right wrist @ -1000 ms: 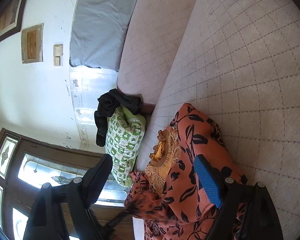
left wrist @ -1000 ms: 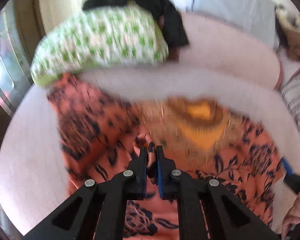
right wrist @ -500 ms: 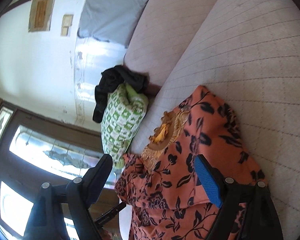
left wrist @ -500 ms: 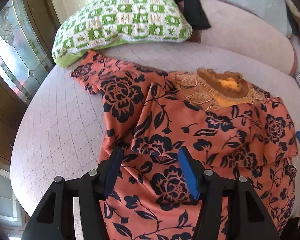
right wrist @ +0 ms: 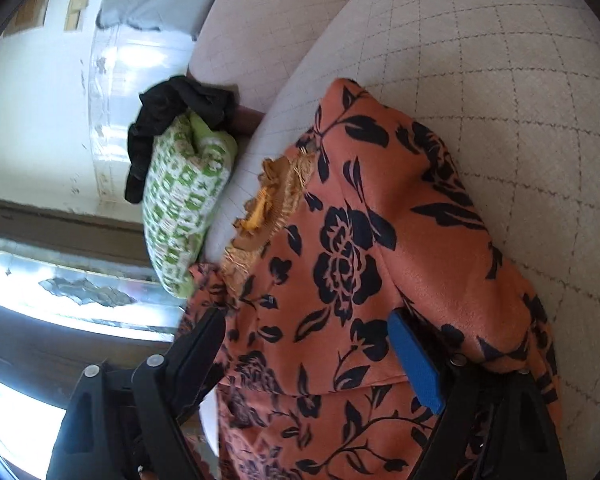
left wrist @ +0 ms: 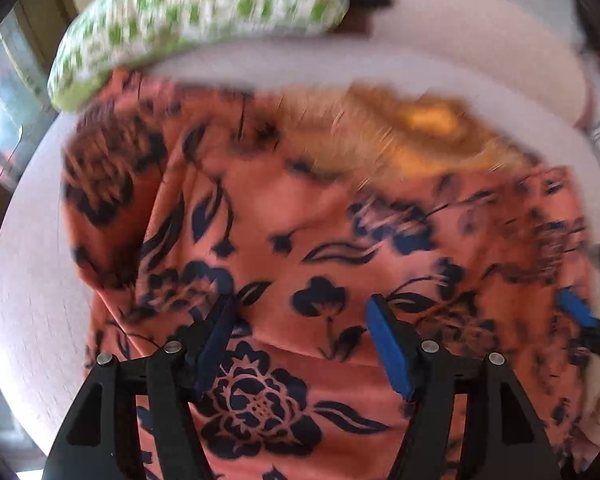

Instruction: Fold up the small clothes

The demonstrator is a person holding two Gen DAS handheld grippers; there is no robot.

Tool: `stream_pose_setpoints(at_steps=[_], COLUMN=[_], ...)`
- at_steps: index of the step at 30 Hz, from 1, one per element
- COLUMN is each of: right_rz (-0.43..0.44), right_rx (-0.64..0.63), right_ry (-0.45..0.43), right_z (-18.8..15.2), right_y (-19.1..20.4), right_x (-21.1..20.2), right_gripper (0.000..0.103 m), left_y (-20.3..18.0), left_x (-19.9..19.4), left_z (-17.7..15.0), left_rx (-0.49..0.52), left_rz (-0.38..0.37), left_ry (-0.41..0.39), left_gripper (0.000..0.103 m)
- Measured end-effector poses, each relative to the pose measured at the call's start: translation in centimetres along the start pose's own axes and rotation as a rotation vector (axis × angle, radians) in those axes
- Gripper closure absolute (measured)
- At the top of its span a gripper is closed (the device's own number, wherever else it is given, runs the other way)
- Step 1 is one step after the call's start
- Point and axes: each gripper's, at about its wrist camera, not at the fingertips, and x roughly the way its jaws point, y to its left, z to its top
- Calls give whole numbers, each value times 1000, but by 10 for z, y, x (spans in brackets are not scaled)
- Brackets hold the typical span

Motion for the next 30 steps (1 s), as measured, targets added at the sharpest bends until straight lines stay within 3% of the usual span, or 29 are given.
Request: stream_pose_setpoints(at_steps=[5, 8, 10, 11, 14, 17, 19, 23, 30], right_rz=[-28, -29, -31, -31, -39, -55, -66, -83, -111], right_rx=[-40, -36, -39, -38, -43, -59, -71, -91, -142], right_ry=[11, 10, 8, 8, 0, -7, -12, -24, -32], right_z=[-1, 0, 0, 0, -1, -3, -4, -6, -9], right_y=[5, 5, 5, 5, 6, 9, 11, 15, 21], right_x=[3, 3, 2, 2, 2, 3, 4, 7, 12], right_gripper=[17, 17, 17, 17, 17, 17, 16, 14, 13], left_y=[15, 46, 75, 92, 157, 207, 233, 253, 256], left_x=[-21, -64, -85, -91, -97, -73, -49, -6, 51], left_z=[-9, -11, -6, 0, 22, 37, 41, 45, 59], left_rx=[19, 30, -20, -62, -290, -500, -667, -900, -1084], left_rz=[-9, -37, -42, -43, -77, -120, -200, -339, -431], left_ry=[-40, -172, -226, -238, -242, -165, -114, -78, -66], left_gripper=[32, 31, 27, 21, 18, 17, 17, 18, 19])
